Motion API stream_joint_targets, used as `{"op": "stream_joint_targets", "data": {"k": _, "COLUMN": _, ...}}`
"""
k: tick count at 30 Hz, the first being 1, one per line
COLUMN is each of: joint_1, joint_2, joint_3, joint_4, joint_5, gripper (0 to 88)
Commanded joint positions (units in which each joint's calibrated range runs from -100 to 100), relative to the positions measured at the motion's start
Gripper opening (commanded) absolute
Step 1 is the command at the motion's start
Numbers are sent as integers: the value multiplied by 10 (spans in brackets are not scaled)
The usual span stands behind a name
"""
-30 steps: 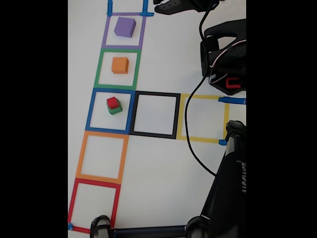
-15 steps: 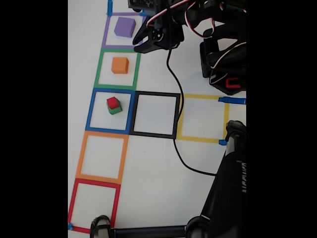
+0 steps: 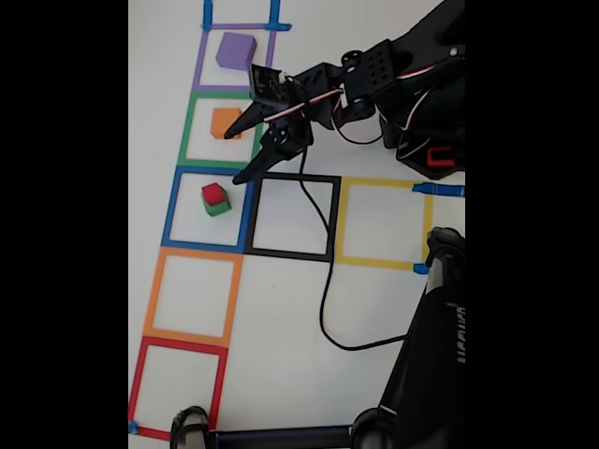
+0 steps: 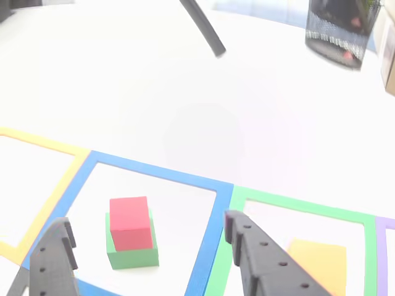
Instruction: Tower of hanoi
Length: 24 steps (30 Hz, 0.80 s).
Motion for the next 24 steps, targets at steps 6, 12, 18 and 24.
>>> {"op": "stream_joint_targets", "data": {"k": 6, "joint_1": -16, "joint_2": 221, "joint_3": 2, "joint_4": -256, "joint_5": 4, "gripper": 286}}
{"op": "stream_joint_targets", "data": {"k": 12, "joint_1": -7, "joint_2": 397, "joint_3": -56, "joint_4": -373, "joint_5": 4, "gripper": 285}}
{"op": "stream_joint_targets", "data": {"k": 18, "joint_1": -4, "joint_2": 520, "joint_3": -126, "joint_4": -431, "joint_5": 4, "gripper": 283}}
{"op": "stream_joint_targets", "data": {"k": 24, "joint_1": -20, "joint_2": 586, "joint_3": -155, "joint_4": -468, "joint_5": 4, "gripper": 281}}
